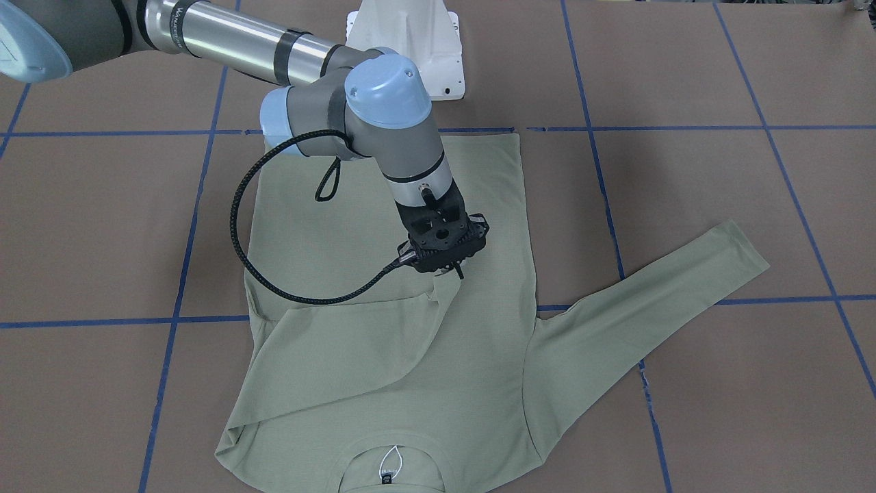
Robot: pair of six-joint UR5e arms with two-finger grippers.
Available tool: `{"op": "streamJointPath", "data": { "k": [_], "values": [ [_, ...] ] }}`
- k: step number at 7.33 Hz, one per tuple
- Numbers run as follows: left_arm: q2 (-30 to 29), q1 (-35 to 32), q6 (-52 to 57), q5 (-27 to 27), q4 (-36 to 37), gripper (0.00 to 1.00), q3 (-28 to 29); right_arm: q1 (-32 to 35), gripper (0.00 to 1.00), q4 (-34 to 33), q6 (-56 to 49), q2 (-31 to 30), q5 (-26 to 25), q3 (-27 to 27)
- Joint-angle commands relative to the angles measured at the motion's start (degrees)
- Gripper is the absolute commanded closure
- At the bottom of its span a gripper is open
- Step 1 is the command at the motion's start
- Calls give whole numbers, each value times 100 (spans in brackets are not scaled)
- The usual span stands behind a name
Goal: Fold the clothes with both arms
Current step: 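Carry the grasped sleeve with the right gripper across the shirt body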
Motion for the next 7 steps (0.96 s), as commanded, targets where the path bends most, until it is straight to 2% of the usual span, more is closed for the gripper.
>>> {"op": "streamJointPath", "data": {
  "k": [1, 2, 4, 5, 7],
  "values": [
    [0, 0, 0, 0, 0, 0, 0, -45, 100, 411, -17, 722, -89, -1247],
    [0, 0, 0, 0, 0, 0, 0, -97, 100, 876, -17, 830, -333, -1654],
    [0, 0, 0, 0, 0, 0, 44, -150, 100, 1344, -8, 849, -555, -1728],
    [-9, 0, 0, 0, 0, 0, 53, -185, 100, 1825, 44, 840, -669, -1728],
    [-26, 9, 0, 0, 0, 0, 88, -246, 100, 1962, 71, 805, -696, -1728]
  ]
}}
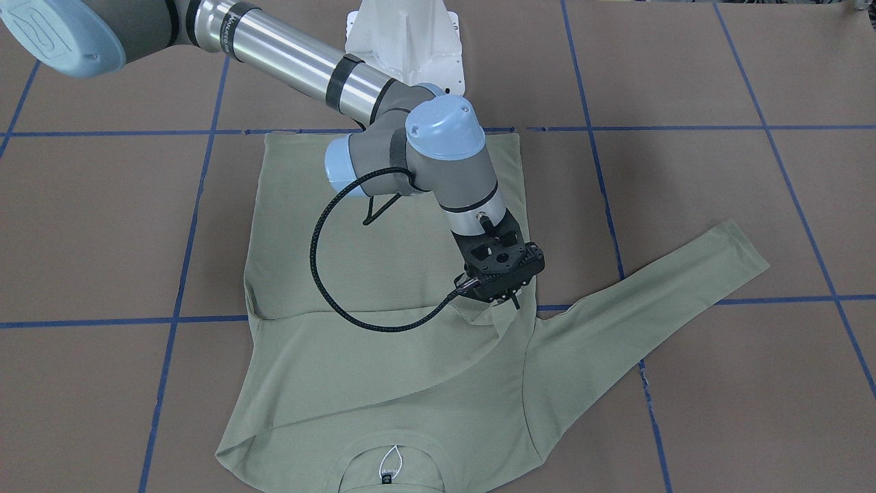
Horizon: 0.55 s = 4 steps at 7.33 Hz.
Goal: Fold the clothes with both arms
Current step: 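Carry the grasped sleeve with the right gripper across the shirt body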
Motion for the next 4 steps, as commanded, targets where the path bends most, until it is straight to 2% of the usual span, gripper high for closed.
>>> {"op": "streamJointPath", "data": {
  "k": [1, 2, 3, 4],
  "values": [
    [-19, 4, 0, 0, 0, 0, 22, -89, 100, 107, 16, -53, -62, -4],
    [-19, 4, 0, 0, -9, 0, 22, -133, 100, 106, 16, -70, -89, -56],
    [-37, 4, 0, 0, -9, 0, 22, -324, 32, 89, 7, -62, -524, -127],
    [-54, 4, 0, 9, -9, 0, 22, -657, 0, 89, 7, -27, -1355, -153]
  ]
}}
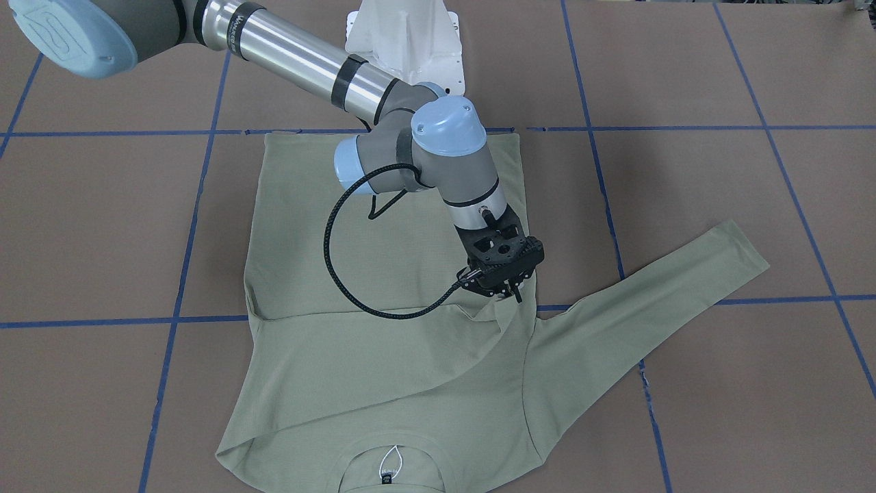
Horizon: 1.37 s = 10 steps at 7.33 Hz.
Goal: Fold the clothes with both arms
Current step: 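Carry the grasped sleeve with the right gripper across the shirt body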
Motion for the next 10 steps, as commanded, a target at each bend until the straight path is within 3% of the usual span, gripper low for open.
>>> {"op": "streamJointPath", "data": {
  "k": [1, 3, 7, 8, 10],
  "values": [
    [-37, 0, 0, 7, -1, 0, 35, -342, 0, -5, -3, 208, -864, -59],
    [-29, 0, -9, -2, -1, 0, 44, -324, 0, -14, 41, 245, -839, -68],
    [-125, 52, -832, 7, -167, 0, 18, 60, 1, -732, 373, 218, -672, -16],
    [-73, 296, -1905, 50, -934, 0, 70, 376, 0, -1309, 375, 123, -97, 237],
    [260, 990, -3823, 461, -2324, 0, 45, 930, 0, -2619, 331, -447, 1010, 1429]
  ]
}}
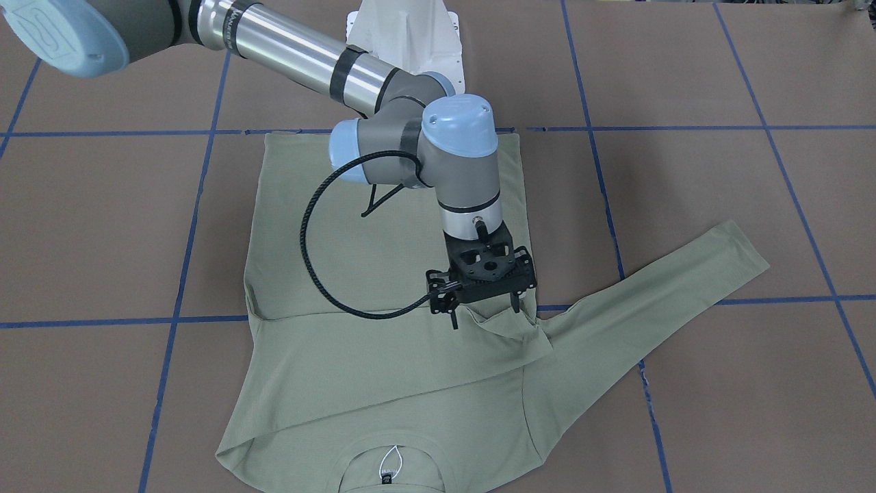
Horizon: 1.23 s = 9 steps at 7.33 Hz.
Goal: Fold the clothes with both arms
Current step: 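Release the sleeve and raise the right gripper away from the shirt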
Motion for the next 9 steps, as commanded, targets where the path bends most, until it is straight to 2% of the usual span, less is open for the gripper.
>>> {"op": "streamJointPath", "data": {
  "k": [1, 2, 3, 4, 5, 6, 7, 9],
  "values": [
    [213, 897, -2068, 696, -1179, 0, -39, 681, 0, -1093, -62, -774, 1355, 1261],
    [300, 1285, -2634, 1161, -1200, 0, -170, 936, 0, -1576, -132, -1257, 1701, 1867],
    [449, 1341, -3206, 1183, -1444, 0, -224, 1182, 0, -2155, -663, -1671, 2079, 2387],
    [686, 1541, -3864, 1288, -1934, 0, -224, 1455, 0, -3048, -1217, -1823, 2422, 2662],
    [775, 2048, -4514, 1881, -2017, 0, -233, 1605, 0, -3744, -1892, -2094, 2417, 3108],
    [828, 2601, -5200, 2417, -2009, 0, -233, 1850, 0, -3864, -2151, -2506, 2434, 3556],
    [881, 2798, -5476, 2536, -2001, 0, -216, 2105, 0, -3900, -2180, -2902, 2634, 3944],
    [943, 2949, -5461, 2974, -2027, 0, 55, 2309, 0, -3892, -2189, -3133, 2987, 4105]
  ]
}}
